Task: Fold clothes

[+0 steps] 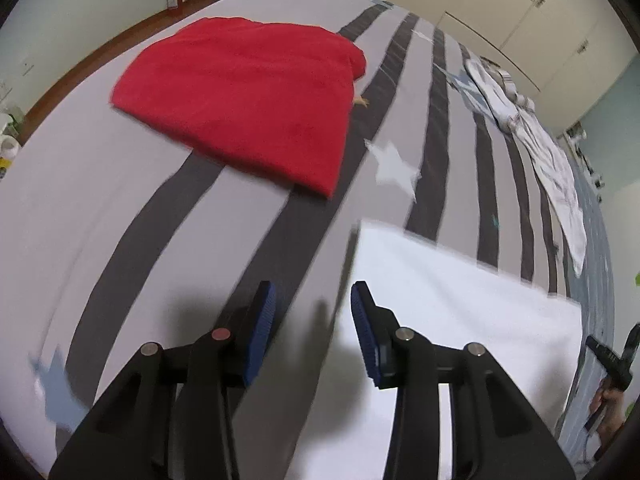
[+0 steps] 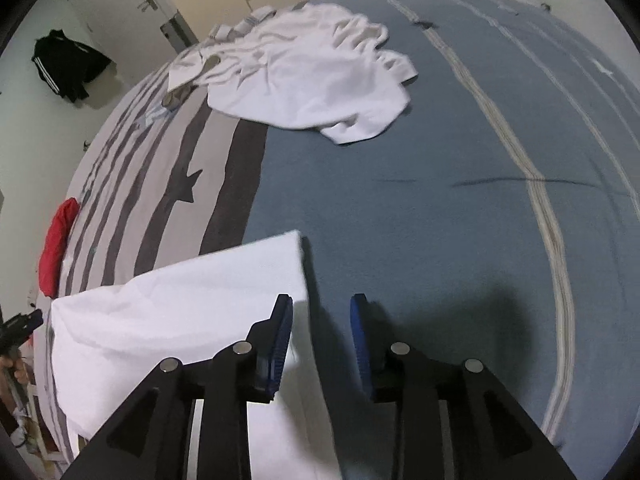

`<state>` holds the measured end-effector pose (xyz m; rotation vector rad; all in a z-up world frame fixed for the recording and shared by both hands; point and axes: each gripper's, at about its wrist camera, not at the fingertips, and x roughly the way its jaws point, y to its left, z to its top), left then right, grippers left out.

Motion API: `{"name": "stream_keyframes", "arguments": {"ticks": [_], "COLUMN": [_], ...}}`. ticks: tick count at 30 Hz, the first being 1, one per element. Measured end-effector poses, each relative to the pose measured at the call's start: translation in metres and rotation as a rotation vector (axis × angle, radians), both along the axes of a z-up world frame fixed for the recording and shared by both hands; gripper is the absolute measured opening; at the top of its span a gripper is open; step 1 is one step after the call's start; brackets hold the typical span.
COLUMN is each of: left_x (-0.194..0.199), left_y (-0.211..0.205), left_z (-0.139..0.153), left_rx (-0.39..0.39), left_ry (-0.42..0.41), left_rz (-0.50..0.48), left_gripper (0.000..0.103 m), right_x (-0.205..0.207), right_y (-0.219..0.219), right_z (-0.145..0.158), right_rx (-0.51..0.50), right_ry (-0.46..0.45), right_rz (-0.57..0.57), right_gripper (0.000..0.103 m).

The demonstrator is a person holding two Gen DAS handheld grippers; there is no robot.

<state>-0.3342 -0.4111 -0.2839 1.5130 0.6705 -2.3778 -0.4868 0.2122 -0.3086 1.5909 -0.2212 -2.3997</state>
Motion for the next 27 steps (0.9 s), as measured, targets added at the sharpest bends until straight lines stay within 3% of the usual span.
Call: {"name": "stream_keyframes", "arguments": {"ticks": [7,14,17,20,23,24,27], "left_x": [0.090,0.100,0.095,0.091,0.088,0.088,0.085], "left_y": [0.029,0.030,0.035,0.048,0.062,0.064,0.070], "left_z": [-0.013,-0.038,-0.036,-0.040,-0.041,-0.042,-0.041], "left_rx": [0.031,0.108,0.112,0.099,0.035,0.039,0.052], "left_ry": [-0.066,-0.114,-0.079,-0.092,-0.099,-0.091,-0.076], "left_rz": [0.023,0.079,0.060,0.009,-0.050,-0.053,-0.077], "left_gripper": [0.037,0.045,0.047,0.048,0.048,0.046,0.019], "right_x": [0.075,0.117,0.118,0.118,0.119,0.120,0.118], "right_y": [0.010,0.018,0.020,0.016,0.009,0.007,0.005], "right_z": [-0.001,-0.025,-0.033,-0.035,-0.034,-0.034,-0.033], "right_rx": [0.018,0.022,0.005,0.005,0.005,0.009,-0.022], "right_ry": [-0.047,-0.130,-0.125,-0.116,-0.110,-0.109,-0.107], "right_rz": [0.034,0.008,-0.016,-0.027,-0.022,-0.018,-0.011], "right_gripper": [0.032,0.036,0.039,0.048,0.053,0.053,0.053]}}
